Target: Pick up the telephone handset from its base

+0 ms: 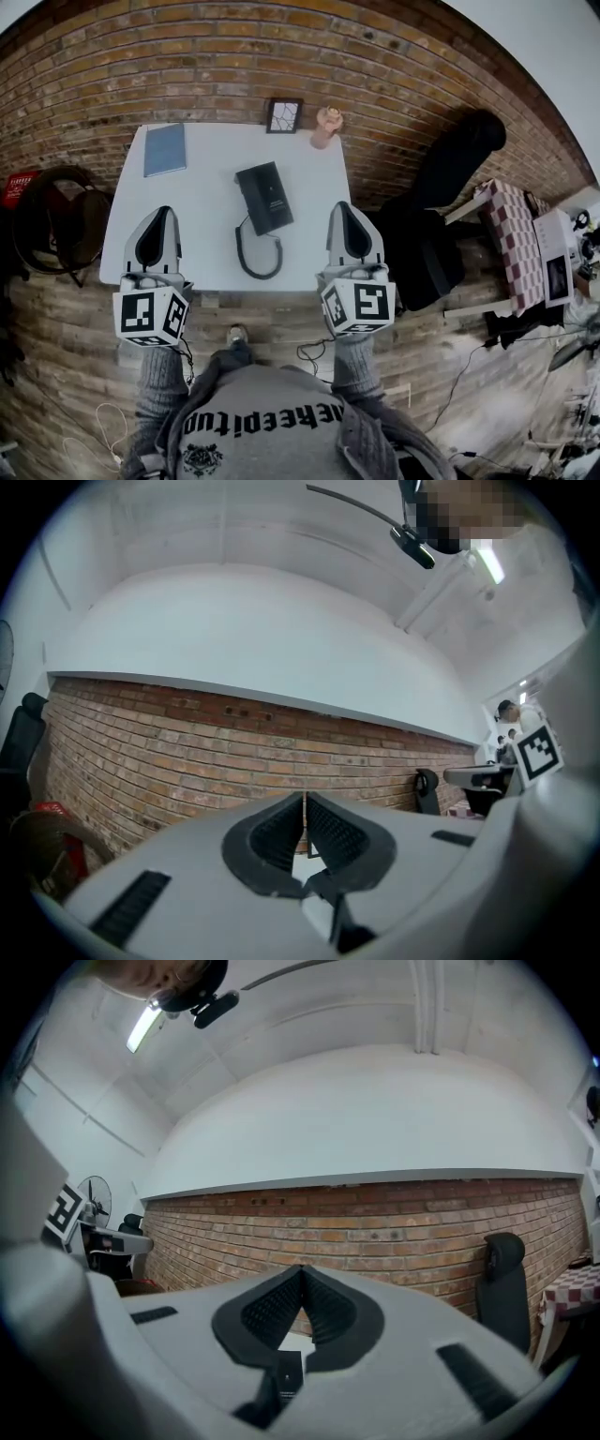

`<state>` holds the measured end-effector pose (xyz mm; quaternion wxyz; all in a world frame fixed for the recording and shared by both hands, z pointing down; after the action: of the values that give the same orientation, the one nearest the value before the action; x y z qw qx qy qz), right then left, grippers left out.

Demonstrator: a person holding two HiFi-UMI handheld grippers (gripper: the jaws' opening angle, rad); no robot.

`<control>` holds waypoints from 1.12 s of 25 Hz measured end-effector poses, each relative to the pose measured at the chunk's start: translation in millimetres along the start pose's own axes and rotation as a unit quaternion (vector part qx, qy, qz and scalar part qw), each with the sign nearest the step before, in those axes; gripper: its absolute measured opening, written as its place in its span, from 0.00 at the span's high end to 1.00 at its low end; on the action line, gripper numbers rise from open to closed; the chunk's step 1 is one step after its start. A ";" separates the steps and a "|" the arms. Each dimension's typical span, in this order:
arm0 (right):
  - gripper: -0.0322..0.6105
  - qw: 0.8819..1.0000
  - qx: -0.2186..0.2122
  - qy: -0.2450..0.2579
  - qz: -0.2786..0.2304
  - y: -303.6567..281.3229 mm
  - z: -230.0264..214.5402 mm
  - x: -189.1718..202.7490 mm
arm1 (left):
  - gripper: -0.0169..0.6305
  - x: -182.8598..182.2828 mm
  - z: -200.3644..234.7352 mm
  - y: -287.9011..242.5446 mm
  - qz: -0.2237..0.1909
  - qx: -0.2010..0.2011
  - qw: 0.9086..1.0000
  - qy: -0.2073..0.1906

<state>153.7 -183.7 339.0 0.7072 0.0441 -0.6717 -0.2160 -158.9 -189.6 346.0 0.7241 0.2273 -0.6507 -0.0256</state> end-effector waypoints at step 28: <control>0.94 0.999 -0.005 0.019 0.038 -68.4 21.7 50.3 | 0.95 90.4 31.2 -82.3 0.057 0.110 0.990 0.070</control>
<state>116.1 -258.9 363.7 0.7280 0.0193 -0.6581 -0.1913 -153.6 -302.6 401.9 0.7383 0.2696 -0.6095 0.1036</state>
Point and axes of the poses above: the fingertips, and each gripper's own axes: y backward along the fingers, z to its left, x out of its underside, the point moved 7 cm from there along y, backward along the fingers, and after that the axes turned 13 degrees about -z, right-handed, at the moved point
